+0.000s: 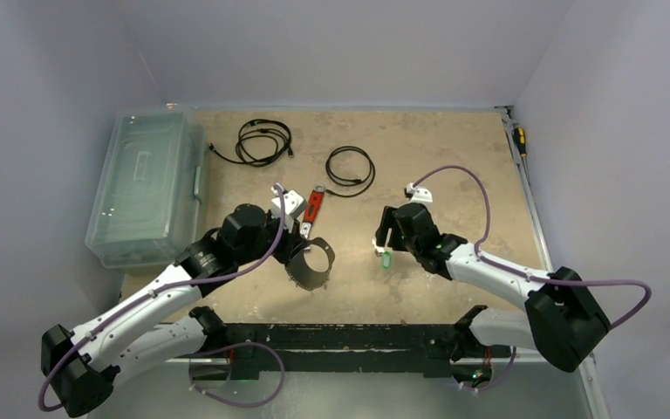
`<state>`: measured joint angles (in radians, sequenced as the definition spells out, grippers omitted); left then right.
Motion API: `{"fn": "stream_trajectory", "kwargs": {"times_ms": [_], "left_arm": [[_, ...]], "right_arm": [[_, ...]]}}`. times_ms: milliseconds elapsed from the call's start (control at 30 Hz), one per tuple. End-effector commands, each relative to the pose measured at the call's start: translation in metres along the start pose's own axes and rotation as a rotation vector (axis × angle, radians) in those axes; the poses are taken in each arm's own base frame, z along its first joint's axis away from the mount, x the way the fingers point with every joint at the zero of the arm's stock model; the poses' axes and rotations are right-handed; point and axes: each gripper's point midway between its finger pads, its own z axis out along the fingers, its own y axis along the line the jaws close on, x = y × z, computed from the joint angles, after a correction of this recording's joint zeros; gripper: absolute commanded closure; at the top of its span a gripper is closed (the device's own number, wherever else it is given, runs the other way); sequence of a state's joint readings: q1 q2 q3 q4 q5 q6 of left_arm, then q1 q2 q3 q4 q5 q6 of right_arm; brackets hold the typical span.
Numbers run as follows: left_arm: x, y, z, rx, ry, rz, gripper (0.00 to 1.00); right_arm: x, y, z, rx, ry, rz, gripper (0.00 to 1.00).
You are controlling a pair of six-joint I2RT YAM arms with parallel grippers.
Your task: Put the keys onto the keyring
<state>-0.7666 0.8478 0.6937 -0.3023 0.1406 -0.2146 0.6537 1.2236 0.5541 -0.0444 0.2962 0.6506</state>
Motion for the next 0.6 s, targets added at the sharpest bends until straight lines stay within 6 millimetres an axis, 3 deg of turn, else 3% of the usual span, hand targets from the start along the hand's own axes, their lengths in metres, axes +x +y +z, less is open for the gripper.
{"fn": "stream_trajectory", "kwargs": {"times_ms": [0,100,233,367,500,567], "left_arm": [[-0.005,0.019,-0.008,-0.141,0.021,-0.079,1.0],[-0.012,0.035,-0.013,-0.266,-0.001,-0.172,1.0],[-0.009,0.038,-0.009,-0.278,-0.006,-0.188,1.0],[-0.004,0.04,-0.003,-0.275,0.033,-0.13,1.0],[0.009,0.027,0.005,-0.179,0.122,-0.073,1.0],[0.012,0.017,0.009,-0.117,0.152,-0.066,1.0]], "right_arm": [[-0.018,0.007,-0.005,-0.024,-0.048,-0.021,0.28],[-0.012,0.014,-0.007,-0.069,-0.01,-0.067,0.28],[0.0,0.035,-0.017,-0.224,0.047,-0.151,0.32],[0.006,0.04,-0.024,-0.249,0.098,-0.206,0.4],[0.015,0.029,-0.02,-0.17,0.168,-0.253,0.53],[0.021,0.029,-0.017,-0.169,0.196,-0.26,0.54]]}}
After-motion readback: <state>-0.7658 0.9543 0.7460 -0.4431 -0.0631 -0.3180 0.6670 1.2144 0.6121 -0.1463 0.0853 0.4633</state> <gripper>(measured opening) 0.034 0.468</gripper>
